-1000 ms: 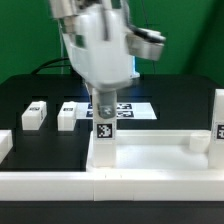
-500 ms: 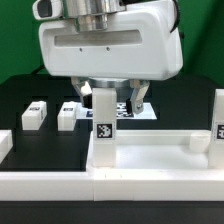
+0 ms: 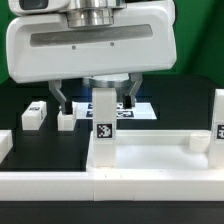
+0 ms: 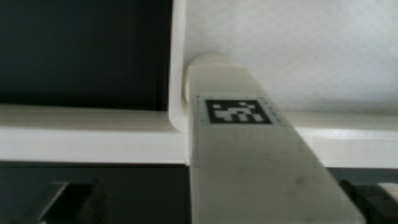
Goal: Assemble desk
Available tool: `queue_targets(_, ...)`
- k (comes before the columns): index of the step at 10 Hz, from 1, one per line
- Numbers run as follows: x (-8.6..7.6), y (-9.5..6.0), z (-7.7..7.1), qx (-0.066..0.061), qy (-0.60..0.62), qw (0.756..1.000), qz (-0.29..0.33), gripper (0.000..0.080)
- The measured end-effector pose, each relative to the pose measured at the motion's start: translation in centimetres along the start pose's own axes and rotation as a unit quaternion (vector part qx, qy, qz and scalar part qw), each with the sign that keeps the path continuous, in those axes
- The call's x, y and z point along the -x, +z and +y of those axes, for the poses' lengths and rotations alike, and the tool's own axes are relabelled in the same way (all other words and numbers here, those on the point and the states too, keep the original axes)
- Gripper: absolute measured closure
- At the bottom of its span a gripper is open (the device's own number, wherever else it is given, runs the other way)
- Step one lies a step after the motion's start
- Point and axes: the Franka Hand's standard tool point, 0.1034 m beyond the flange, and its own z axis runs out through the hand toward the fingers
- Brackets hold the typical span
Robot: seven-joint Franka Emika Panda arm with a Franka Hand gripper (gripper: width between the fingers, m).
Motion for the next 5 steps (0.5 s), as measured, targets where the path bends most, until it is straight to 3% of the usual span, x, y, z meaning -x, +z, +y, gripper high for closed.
queue_targets(2,0.04,0.07,0.05,0.000,0.043,0.999,-0.001,0.0420)
queue_targets(3,0.05,0.09,0.01,0.001,0.083,0.997,-0.001,0.0420)
queue_targets(4,0.06,0.10,0.04,0.001,0.117,0.993,-0.001,0.0511)
queue_targets(5,-0.11,0.17,0.02,0.003,0.172,0.985,0.004,0.0511)
